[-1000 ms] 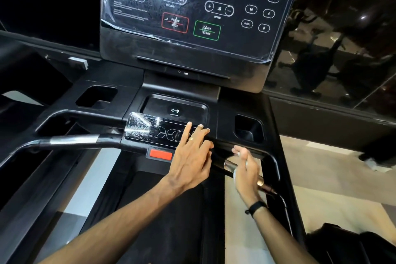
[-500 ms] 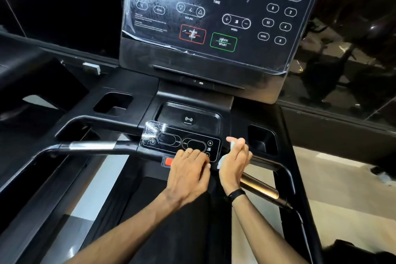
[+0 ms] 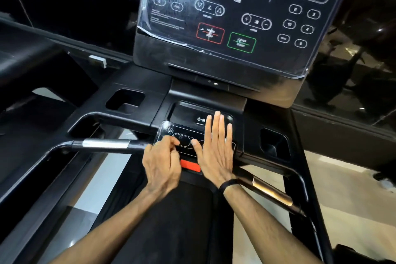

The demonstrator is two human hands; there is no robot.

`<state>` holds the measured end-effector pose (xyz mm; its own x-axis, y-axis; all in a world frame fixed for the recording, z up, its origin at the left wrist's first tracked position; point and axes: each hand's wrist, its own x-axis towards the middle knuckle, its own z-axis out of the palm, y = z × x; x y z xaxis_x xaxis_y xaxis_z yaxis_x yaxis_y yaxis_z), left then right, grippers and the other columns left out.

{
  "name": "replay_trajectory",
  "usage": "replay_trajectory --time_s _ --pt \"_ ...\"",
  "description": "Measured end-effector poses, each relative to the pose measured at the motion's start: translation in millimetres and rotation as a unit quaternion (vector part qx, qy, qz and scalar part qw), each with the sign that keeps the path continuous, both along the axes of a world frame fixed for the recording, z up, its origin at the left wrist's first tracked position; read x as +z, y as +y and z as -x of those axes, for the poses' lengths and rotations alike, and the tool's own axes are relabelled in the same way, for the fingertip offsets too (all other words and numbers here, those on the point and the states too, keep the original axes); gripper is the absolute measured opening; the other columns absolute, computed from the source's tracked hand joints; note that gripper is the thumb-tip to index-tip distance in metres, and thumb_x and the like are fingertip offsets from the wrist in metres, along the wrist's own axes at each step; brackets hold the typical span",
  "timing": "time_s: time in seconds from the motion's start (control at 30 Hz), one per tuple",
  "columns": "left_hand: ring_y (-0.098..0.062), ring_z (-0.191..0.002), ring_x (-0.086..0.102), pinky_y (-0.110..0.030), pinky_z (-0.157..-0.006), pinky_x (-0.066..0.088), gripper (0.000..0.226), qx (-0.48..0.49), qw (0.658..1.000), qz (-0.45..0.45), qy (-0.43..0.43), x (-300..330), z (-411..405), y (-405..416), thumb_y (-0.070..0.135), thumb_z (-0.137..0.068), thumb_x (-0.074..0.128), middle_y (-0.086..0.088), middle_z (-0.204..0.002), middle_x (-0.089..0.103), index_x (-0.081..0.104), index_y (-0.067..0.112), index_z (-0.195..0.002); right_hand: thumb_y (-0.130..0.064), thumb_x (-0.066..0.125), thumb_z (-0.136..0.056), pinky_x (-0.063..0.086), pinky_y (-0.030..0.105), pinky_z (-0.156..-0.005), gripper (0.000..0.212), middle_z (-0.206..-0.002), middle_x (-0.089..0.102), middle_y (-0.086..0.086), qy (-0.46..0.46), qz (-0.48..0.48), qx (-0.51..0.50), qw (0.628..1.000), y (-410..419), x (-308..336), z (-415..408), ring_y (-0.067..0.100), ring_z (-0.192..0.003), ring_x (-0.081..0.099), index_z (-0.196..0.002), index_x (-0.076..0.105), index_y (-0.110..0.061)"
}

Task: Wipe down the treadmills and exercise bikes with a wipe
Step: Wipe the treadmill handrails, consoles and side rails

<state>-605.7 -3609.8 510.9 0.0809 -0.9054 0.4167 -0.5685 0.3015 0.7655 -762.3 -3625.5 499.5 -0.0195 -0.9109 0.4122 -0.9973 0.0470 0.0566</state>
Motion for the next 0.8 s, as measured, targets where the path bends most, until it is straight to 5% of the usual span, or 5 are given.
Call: replay_trajectory --time_s 0.4,0.67,0.8 --pt "-0.006 -0.067 0.046 -0.027 -0.070 0.027 0.022 0.092 0.995 -0.027 0.021 -5 -63 -2 0.013 -0.079 0.043 0.007 -0.063 0.057 0.061 0.020 -0.089 -0.051 0.023 -0.106 0.006 0.052 -0.124 0.074 -0.165 -0.008 0.020 0.049 -0.027 0.077 0.995 -39 3 -87 0.031 -0.154 -0.007 -0.158 0.004 -0.002" --pt "0.005 -0.074 0.046 -0.021 -0.070 0.029 0.021 0.093 0.994 -0.023 0.048 5 -62 2 0.011 -0.079 0.041 0.022 -0.069 0.056 0.055 0.027 -0.081 -0.075 0.012 -0.094 0.002 0.051 -0.125 0.098 -0.166 -0.004 0.021 0.062 -0.043 0.143 0.987 -55 6 -111 0.032 -0.154 -0.004 -0.158 0.005 -0.001" --pt "0.002 -0.072 0.049 -0.025 -0.072 0.028 0.025 0.118 0.990 -0.042 0.066 1 -63 4 0.028 -0.089 0.032 0.017 -0.067 0.058 0.057 0.026 -0.085 -0.065 0.037 -0.094 0.007 0.052 -0.124 0.094 -0.165 0.002 0.023 0.150 -0.054 0.202 0.966 -58 6 -114 0.035 -0.154 0.003 -0.158 0.009 -0.001"
